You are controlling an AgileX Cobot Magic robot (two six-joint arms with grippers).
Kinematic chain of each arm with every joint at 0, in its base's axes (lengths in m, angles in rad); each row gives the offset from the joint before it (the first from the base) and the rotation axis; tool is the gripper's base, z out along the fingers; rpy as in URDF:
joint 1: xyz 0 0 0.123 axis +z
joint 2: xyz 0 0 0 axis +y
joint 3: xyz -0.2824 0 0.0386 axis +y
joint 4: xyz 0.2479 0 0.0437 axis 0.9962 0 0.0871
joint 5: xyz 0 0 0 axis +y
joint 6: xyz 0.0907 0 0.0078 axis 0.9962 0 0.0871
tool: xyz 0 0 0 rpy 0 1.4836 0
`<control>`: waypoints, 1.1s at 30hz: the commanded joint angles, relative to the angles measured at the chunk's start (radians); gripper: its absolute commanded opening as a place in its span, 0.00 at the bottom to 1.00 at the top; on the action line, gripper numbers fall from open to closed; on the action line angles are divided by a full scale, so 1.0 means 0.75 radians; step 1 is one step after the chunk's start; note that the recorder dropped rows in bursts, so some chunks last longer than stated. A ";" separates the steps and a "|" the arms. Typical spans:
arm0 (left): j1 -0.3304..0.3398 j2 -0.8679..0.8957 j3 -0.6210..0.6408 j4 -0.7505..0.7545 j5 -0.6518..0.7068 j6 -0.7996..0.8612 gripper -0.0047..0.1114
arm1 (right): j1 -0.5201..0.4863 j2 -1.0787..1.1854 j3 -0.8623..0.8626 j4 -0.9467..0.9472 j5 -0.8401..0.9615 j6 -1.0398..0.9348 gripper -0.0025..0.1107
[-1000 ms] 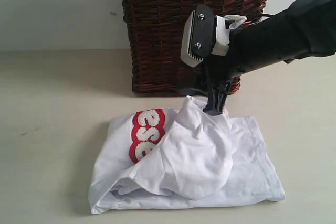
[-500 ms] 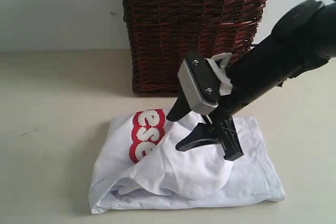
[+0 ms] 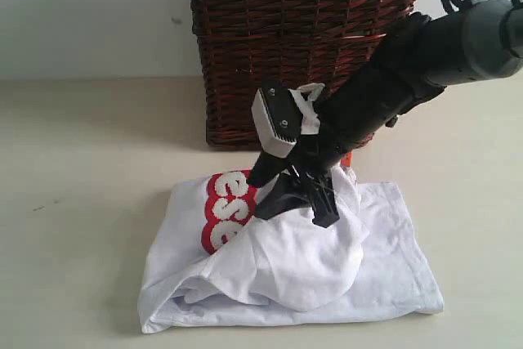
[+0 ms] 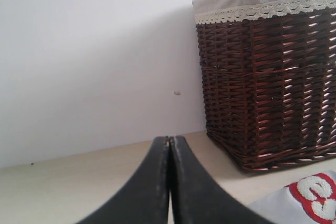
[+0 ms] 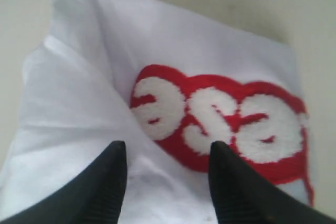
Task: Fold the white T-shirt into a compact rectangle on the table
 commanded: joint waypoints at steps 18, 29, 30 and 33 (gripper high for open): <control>-0.006 -0.007 -0.007 0.000 0.002 -0.002 0.04 | 0.002 0.024 -0.014 -0.247 0.037 0.074 0.02; -0.006 -0.007 -0.007 0.000 0.002 -0.002 0.04 | 0.002 -0.149 -0.014 -0.345 0.371 0.233 0.02; -0.006 -0.007 -0.007 0.000 0.002 -0.002 0.04 | 0.002 -0.156 -0.014 -0.370 0.371 0.272 0.02; -0.006 -0.007 -0.007 0.000 0.002 -0.002 0.04 | 0.002 -0.166 -0.008 -0.487 0.371 0.403 0.02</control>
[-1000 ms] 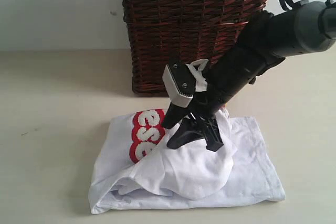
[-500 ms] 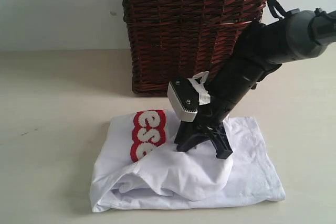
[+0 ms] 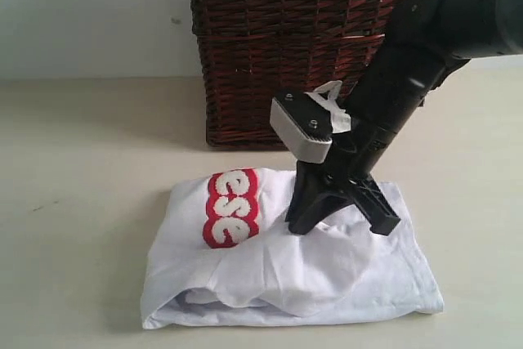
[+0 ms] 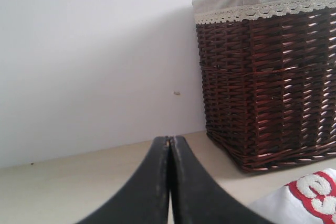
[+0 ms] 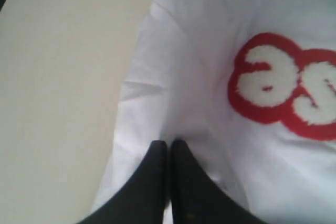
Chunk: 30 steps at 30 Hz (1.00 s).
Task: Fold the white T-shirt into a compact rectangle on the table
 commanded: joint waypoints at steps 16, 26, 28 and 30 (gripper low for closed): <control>-0.006 -0.007 -0.007 0.000 0.002 -0.002 0.04 | 0.002 -0.138 0.110 -0.283 0.038 0.324 0.20; -0.006 -0.007 -0.007 0.000 0.002 -0.002 0.04 | 0.002 -0.462 0.252 0.051 -0.543 0.142 0.30; -0.006 -0.007 -0.007 0.000 0.002 -0.002 0.04 | 0.002 -0.414 0.249 0.170 -0.747 0.103 0.17; -0.006 -0.007 -0.007 0.000 0.002 -0.002 0.04 | 0.002 -0.333 0.243 0.204 -0.823 0.104 0.04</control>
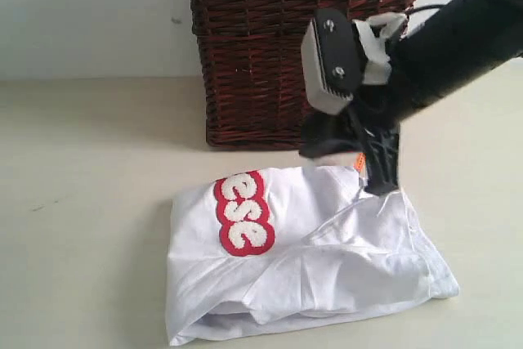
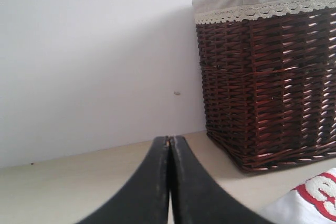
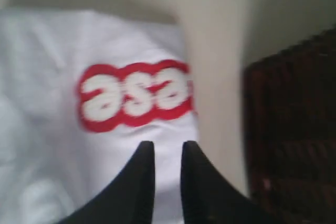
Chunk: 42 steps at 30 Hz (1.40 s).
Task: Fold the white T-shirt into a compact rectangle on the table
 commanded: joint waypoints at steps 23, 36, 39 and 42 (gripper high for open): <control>-0.006 -0.007 -0.007 0.000 0.002 -0.002 0.04 | 0.002 0.223 0.077 -0.454 0.341 0.270 0.02; -0.006 -0.007 -0.007 0.000 0.002 -0.003 0.04 | 0.002 0.360 0.077 -0.246 -0.205 0.320 0.02; -0.006 -0.007 -0.007 0.000 0.002 0.000 0.04 | 0.002 0.439 0.077 -0.262 -0.297 0.409 0.02; -0.006 -0.007 -0.007 0.000 0.002 0.000 0.04 | 0.002 0.451 0.077 -0.307 -0.428 0.523 0.02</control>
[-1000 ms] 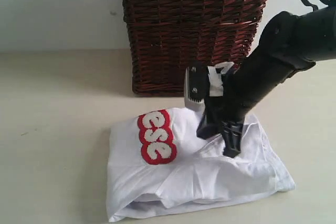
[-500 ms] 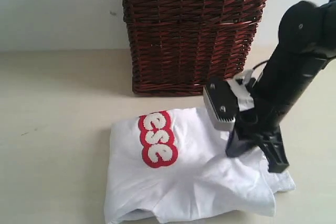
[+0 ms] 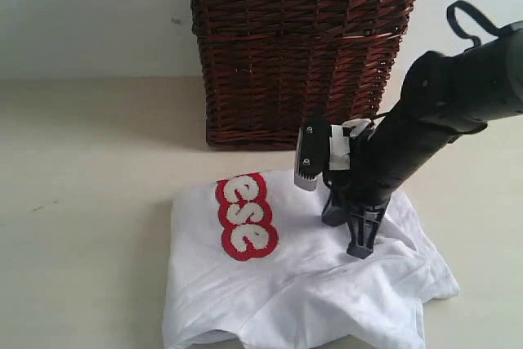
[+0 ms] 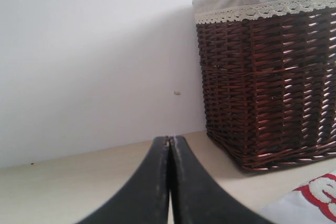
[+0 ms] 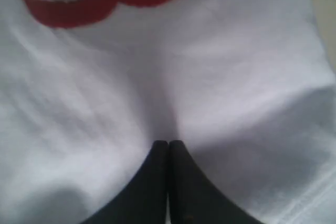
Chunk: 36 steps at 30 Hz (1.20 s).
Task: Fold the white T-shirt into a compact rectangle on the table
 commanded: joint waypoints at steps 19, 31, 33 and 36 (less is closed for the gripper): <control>-0.006 -0.007 -0.007 0.000 0.002 -0.003 0.04 | 0.002 -0.173 0.004 -0.841 -0.268 1.073 0.02; -0.006 -0.007 -0.007 0.000 0.002 -0.003 0.04 | 0.002 -0.167 0.238 -0.688 -0.340 0.953 0.02; -0.006 -0.007 -0.007 0.000 0.002 -0.003 0.04 | 0.002 -0.145 0.261 -0.688 -0.375 0.953 0.02; -0.006 -0.007 -0.007 0.000 0.002 -0.003 0.04 | 0.002 -0.189 0.261 -0.688 -0.401 1.016 0.02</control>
